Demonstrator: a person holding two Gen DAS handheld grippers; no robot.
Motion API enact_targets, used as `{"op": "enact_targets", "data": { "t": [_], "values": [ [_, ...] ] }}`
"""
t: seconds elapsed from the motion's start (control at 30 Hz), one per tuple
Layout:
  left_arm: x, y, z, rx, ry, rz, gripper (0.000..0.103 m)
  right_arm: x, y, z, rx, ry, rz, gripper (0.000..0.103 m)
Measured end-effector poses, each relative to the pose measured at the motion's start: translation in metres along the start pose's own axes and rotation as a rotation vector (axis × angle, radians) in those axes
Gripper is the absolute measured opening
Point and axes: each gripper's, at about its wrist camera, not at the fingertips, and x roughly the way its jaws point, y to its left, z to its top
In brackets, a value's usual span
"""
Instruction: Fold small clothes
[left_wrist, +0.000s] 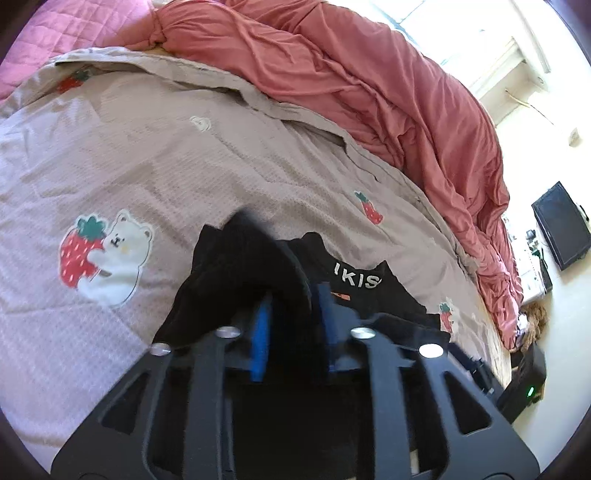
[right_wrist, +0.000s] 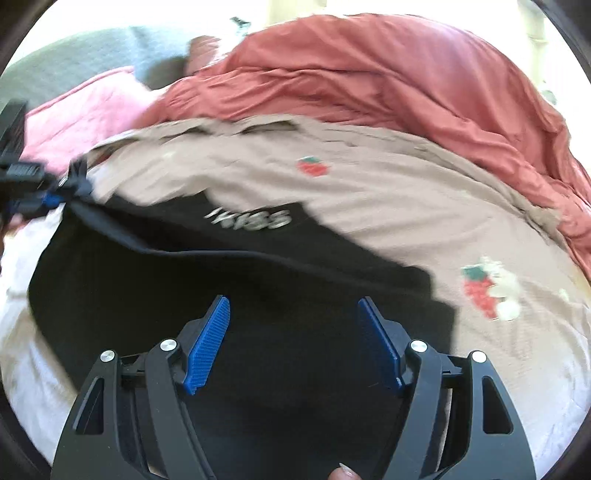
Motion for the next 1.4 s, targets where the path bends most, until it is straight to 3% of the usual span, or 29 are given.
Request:
{"op": "enact_targets", "data": {
  "t": [0.13, 0.27, 0.43, 0.63, 0.67, 0.7, 0.8, 0.9, 1.0, 1.17, 1.4],
  "values": [
    [-0.007, 0.015, -0.003, -0.010, -0.014, -0.029, 0.038, -0.008, -0.037, -0.004, 0.057, -0.012, -0.041, 0.073],
    [-0.007, 0.039, -0.003, -0.052, -0.029, 0.024, 0.038, -0.005, -0.073, -0.015, 0.160, 0.021, -0.069, 0.073],
    [0.005, 0.064, 0.002, -0.087, -0.013, 0.108, 0.042, 0.005, -0.093, -0.024, 0.264, 0.059, -0.039, 0.073],
    [0.026, 0.063, 0.001, -0.033, 0.049, 0.151, 0.045, 0.028, -0.113, -0.027, 0.399, 0.123, 0.011, 0.072],
    [0.027, 0.063, 0.000, -0.024, 0.054, 0.152, 0.045, 0.030, -0.115, -0.027, 0.414, 0.126, 0.031, 0.069],
    [0.029, 0.061, -0.002, -0.011, 0.058, 0.158, 0.043, 0.030, -0.115, -0.026, 0.417, 0.128, 0.047, 0.057],
    [0.029, 0.051, -0.007, 0.039, 0.053, 0.171, 0.014, 0.026, -0.106, -0.023, 0.379, 0.124, 0.072, 0.031],
    [0.022, 0.039, -0.012, 0.104, 0.022, 0.203, 0.005, 0.013, -0.099, -0.020, 0.332, 0.086, 0.052, 0.012],
    [0.011, 0.034, -0.015, 0.128, -0.009, 0.199, 0.004, -0.006, -0.094, -0.016, 0.291, 0.025, 0.044, 0.009],
    [-0.018, 0.030, -0.008, 0.102, -0.116, 0.091, 0.003, -0.029, -0.088, -0.001, 0.225, -0.067, 0.025, 0.009],
    [-0.015, 0.023, 0.012, 0.111, -0.138, 0.141, 0.003, -0.002, -0.100, 0.014, 0.241, -0.045, -0.021, 0.009]
  ]
}}
